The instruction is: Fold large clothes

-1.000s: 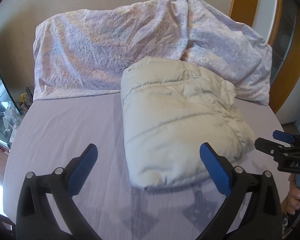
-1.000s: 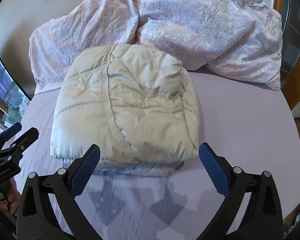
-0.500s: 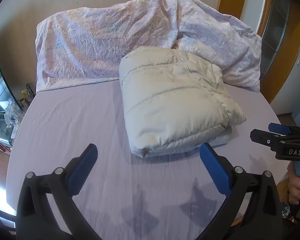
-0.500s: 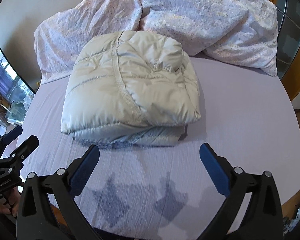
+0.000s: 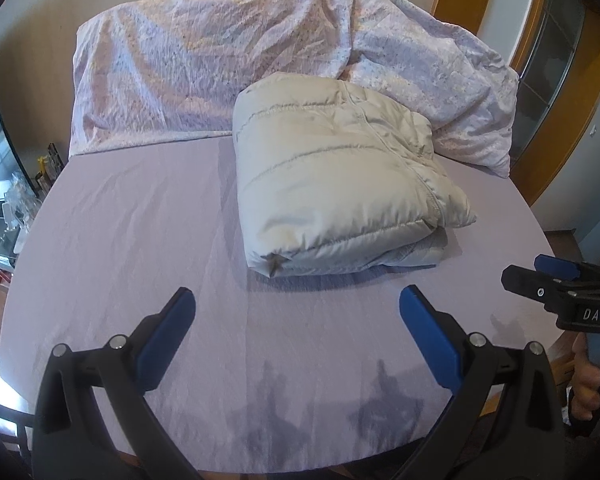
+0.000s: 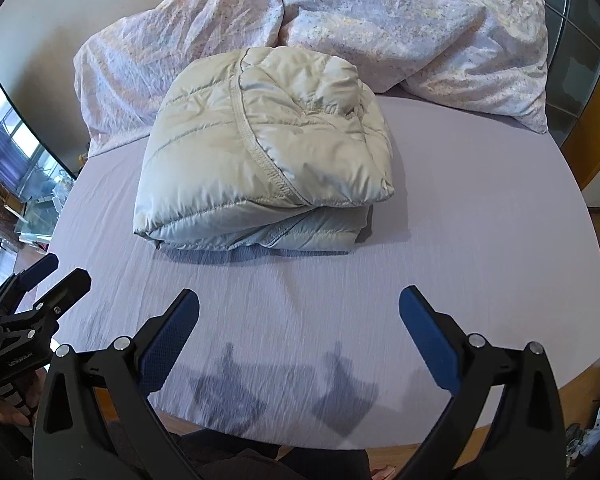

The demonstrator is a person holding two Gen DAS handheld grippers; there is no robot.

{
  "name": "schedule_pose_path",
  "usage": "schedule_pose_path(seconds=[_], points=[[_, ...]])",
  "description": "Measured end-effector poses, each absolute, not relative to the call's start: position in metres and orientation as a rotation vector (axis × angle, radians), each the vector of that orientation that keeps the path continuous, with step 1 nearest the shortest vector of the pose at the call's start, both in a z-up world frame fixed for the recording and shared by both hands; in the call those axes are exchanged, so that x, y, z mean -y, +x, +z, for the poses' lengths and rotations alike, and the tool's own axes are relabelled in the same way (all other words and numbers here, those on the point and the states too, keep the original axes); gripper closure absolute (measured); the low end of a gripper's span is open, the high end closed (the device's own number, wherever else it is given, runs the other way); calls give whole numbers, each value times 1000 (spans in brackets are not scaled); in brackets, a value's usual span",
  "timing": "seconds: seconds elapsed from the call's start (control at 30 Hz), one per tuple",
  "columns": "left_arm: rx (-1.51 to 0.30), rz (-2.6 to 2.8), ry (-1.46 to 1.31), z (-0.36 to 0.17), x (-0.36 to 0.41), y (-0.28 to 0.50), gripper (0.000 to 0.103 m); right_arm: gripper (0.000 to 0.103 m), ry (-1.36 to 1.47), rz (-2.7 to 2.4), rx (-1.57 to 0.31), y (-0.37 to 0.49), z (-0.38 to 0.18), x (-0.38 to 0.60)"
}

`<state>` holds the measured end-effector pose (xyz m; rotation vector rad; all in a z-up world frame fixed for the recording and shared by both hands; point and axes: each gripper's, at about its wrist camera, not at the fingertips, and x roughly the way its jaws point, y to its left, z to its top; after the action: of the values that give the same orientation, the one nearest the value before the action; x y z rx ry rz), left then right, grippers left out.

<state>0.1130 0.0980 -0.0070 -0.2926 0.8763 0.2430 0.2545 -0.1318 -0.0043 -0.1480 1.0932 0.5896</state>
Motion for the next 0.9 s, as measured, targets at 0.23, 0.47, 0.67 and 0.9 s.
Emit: schedule_pose_path(seconds=[0.23, 0.47, 0.67, 0.9], points=[[-881, 237, -325, -11, -97, 112, 2, 1, -113, 609, -1083, 251, -2, 137], [-887, 217, -355, -14, -97, 113, 2, 1, -89, 635, -1100, 249, -4, 139], [-887, 215, -362, -15, -95, 113, 2, 1, -79, 638, -1109, 248, -6, 139], [-886, 211, -362, -16, -95, 113, 2, 1, -66, 635, -1110, 249, -8, 140]])
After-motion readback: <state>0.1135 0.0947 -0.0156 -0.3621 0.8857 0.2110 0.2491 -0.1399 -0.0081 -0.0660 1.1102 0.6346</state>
